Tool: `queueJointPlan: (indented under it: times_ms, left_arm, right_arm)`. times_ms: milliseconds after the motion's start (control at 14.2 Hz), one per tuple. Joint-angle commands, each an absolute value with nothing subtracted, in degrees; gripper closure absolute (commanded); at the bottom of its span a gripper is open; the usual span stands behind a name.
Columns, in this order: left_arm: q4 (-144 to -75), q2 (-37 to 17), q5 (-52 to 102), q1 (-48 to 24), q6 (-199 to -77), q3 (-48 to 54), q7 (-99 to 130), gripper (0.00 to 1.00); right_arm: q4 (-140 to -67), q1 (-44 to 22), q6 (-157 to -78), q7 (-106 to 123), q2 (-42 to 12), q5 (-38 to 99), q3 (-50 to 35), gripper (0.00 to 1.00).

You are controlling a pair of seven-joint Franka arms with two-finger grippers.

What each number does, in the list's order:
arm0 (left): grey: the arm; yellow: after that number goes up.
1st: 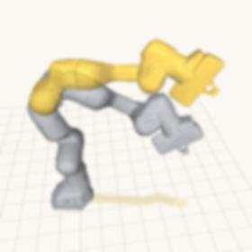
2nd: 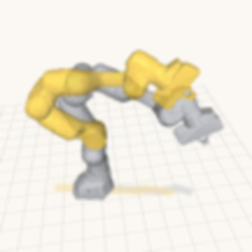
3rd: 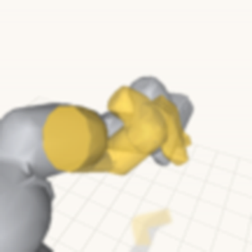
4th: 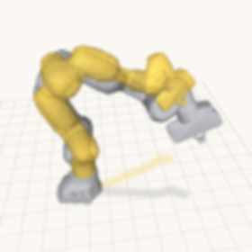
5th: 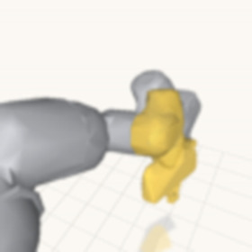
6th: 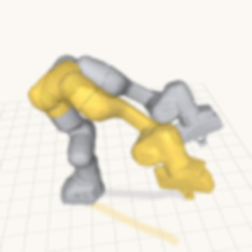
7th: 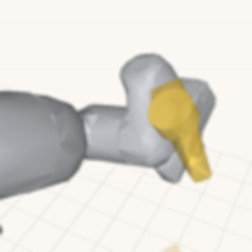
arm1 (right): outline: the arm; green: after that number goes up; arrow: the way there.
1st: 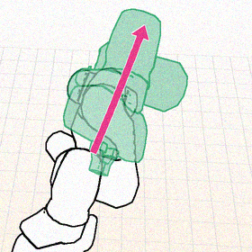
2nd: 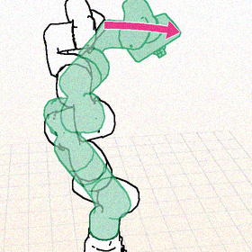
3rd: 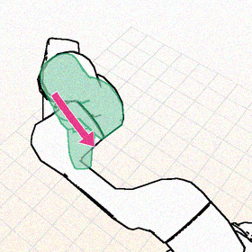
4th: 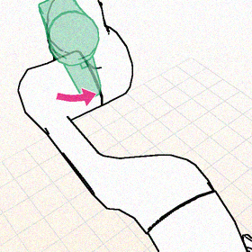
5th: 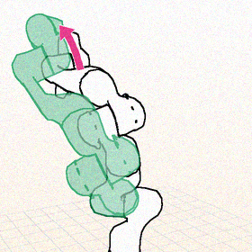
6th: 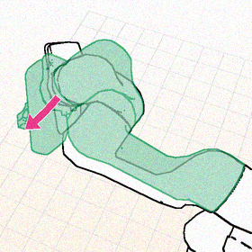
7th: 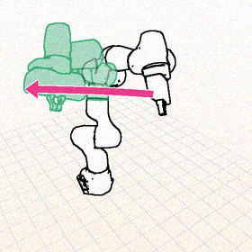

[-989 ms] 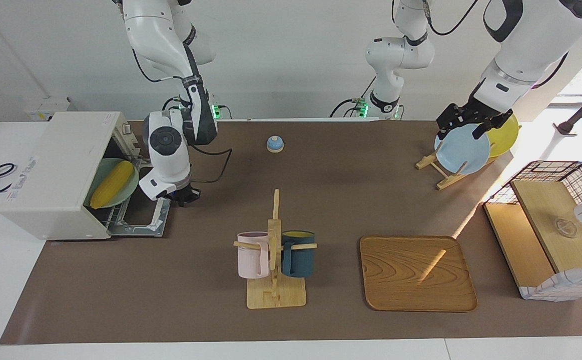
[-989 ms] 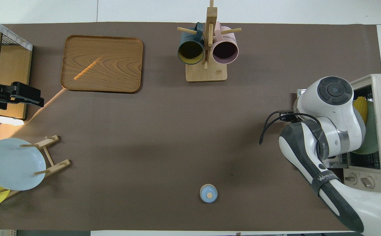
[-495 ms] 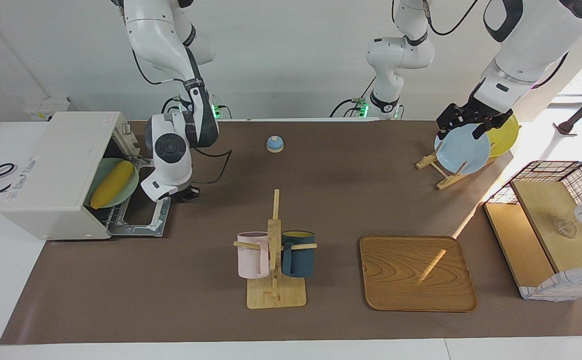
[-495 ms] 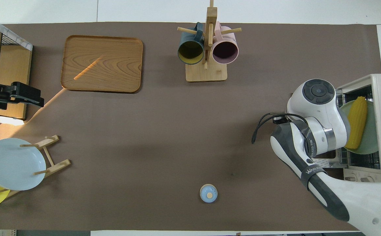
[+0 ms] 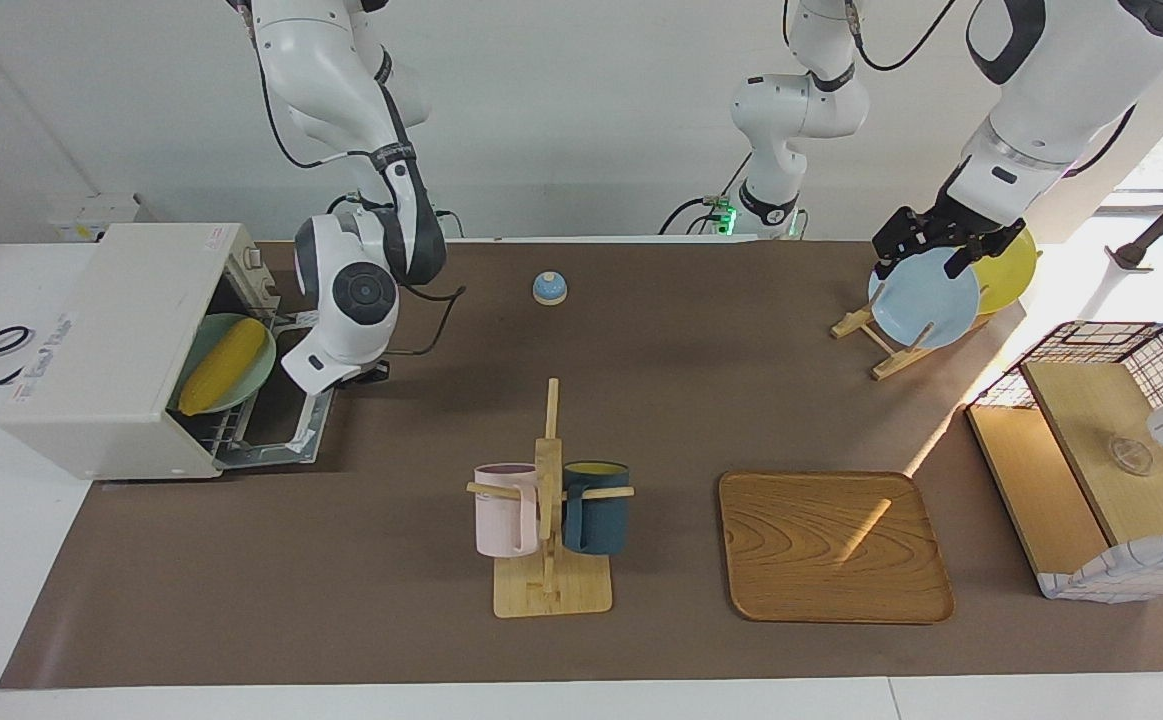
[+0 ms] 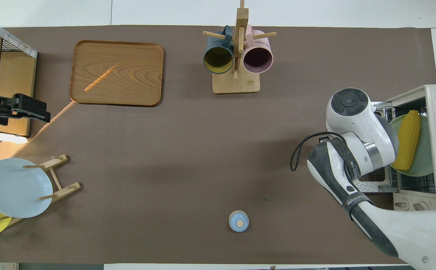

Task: Put corn in oven
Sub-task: 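Push the oven door closed with the right gripper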

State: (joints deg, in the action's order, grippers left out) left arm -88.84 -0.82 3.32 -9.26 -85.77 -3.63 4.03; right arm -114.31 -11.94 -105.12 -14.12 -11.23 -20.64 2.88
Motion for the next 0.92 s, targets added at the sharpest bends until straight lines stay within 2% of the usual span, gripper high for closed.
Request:
queueJointPlan:
  times_ms: [0,212,636,707,777,848]
  left_arm:
    - [-90.4,0.5,1.9,-9.1,-86.2,-3.5,3.8,0.00]
    - [-90.4,0.5,1.9,-9.1,-86.2,-3.5,3.8,0.00]
    - [-90.4,0.5,1.9,-9.1,-86.2,-3.5,3.8,0.00]
    - [-90.4,0.5,1.9,-9.1,-86.2,-3.5,3.8,0.00]
    - [-90.4,0.5,1.9,-9.1,-86.2,-3.5,3.8,0.00]
    - [-90.4,0.5,1.9,-9.1,-86.2,-3.5,3.8,0.00]
  right_arm:
    - [-112.1,-5.6,-101.3,-3.5,-5.9,-25.0,4.5,1.00]
    - [-112.1,0.2,-101.3,6.3,-3.8,-24.1,4.4,1.00]
    - [-110.8,1.5,-99.7,11.9,-1.1,-20.0,4.4,1.00]
    - [-109.1,1.6,-98.0,12.1,-0.7,-16.6,4.6,0.93]
    - [-106.4,2.1,-95.0,12.1,-0.4,-13.3,4.6,0.82]
    - [-103.5,2.3,-92.5,12.1,-0.3,-10.9,4.5,0.79]
